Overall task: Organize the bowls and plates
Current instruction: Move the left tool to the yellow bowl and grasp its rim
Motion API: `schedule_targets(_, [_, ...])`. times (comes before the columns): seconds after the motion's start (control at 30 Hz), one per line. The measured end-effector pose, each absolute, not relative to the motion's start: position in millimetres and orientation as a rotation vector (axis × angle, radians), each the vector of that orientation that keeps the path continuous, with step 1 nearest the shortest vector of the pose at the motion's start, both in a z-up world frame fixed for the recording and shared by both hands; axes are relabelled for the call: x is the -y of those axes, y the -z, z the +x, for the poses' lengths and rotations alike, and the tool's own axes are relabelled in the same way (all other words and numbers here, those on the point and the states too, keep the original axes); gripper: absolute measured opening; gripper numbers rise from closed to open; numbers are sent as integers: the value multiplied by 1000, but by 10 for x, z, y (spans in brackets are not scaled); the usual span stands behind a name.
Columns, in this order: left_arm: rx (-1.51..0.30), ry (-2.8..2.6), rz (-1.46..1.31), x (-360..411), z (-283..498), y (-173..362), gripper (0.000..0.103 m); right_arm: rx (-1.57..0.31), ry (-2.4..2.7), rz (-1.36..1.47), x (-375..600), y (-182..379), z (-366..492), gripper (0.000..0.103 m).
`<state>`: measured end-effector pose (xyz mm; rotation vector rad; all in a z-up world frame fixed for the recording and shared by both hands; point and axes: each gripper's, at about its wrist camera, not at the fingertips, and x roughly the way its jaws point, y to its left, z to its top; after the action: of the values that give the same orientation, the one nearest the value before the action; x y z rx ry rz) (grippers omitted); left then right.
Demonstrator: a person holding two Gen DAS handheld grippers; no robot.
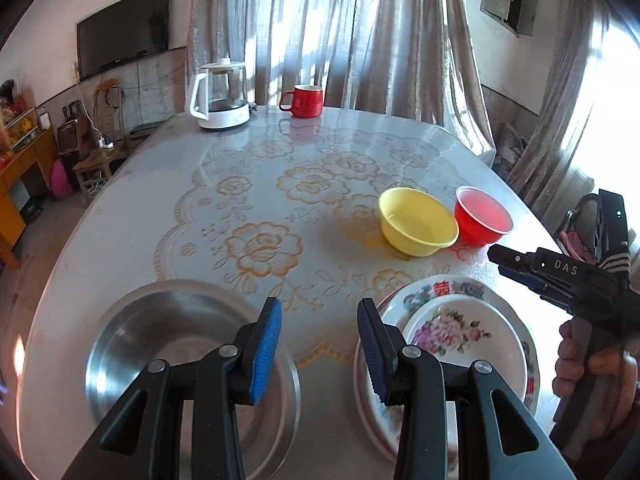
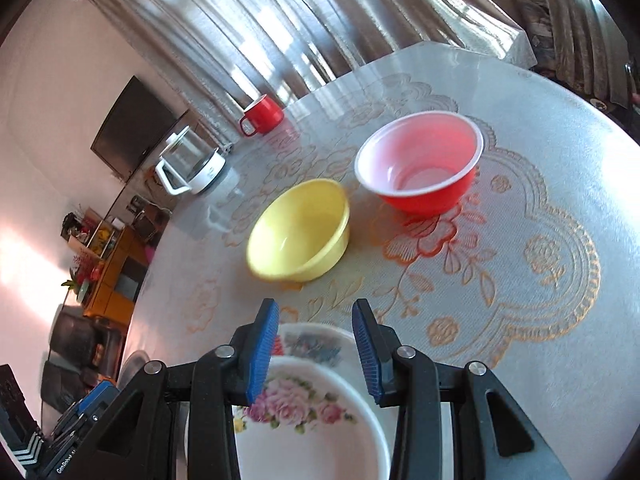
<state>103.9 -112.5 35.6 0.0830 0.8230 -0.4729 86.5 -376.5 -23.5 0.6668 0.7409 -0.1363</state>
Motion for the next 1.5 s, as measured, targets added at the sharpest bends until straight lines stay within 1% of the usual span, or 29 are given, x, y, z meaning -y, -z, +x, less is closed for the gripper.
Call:
schedule_targets(0.2, [-889,503,46,1468,1396,-292,40,-766,130,686,3913,318,1090,38])
schedule_targets(0.3, [-910,513,31,1617,1546,-259,40,-777,126,689,3963,354,1222,34])
schedule_targets(0.37, [-920,531,16,1723,1640,-238,40,-787,137,679,3988,369,1305,29])
schedule_targets(0.47, [-937,537,3,1876,1787,-184,40,-802,150,681,4039,415,1431,26])
schedule_targets(0.83, [-1035,573,-36,2313,2264,134,40,-835,151,704,4168,570,1627,25])
schedule_targets(0.9, [-1044,598,-49,2361,2299,177,37,-837,137,705,4158,583,1655,22])
schedule_targets(0.97, [-1055,647,-72,2390,2299,200,33,-838,123,682,4120,570,1670,15])
schedule_targets(1.0, [-1046,656,-68,2399,2279,191,33,-839,118,672,4102,562,1676,14])
schedule_targets(1.23, [-992,681,-35,2377,2148,99,33,-835,125,657,4094,557,1661,14])
schedule_targets(1.4, [-981,693,-36,2338,2031,42,33,-821,85,650,3993,484,1642,13])
schedule_targets(1.5, [-999,640,-51,2270,2071,73,33,-845,101,626,3945,506,1676,13])
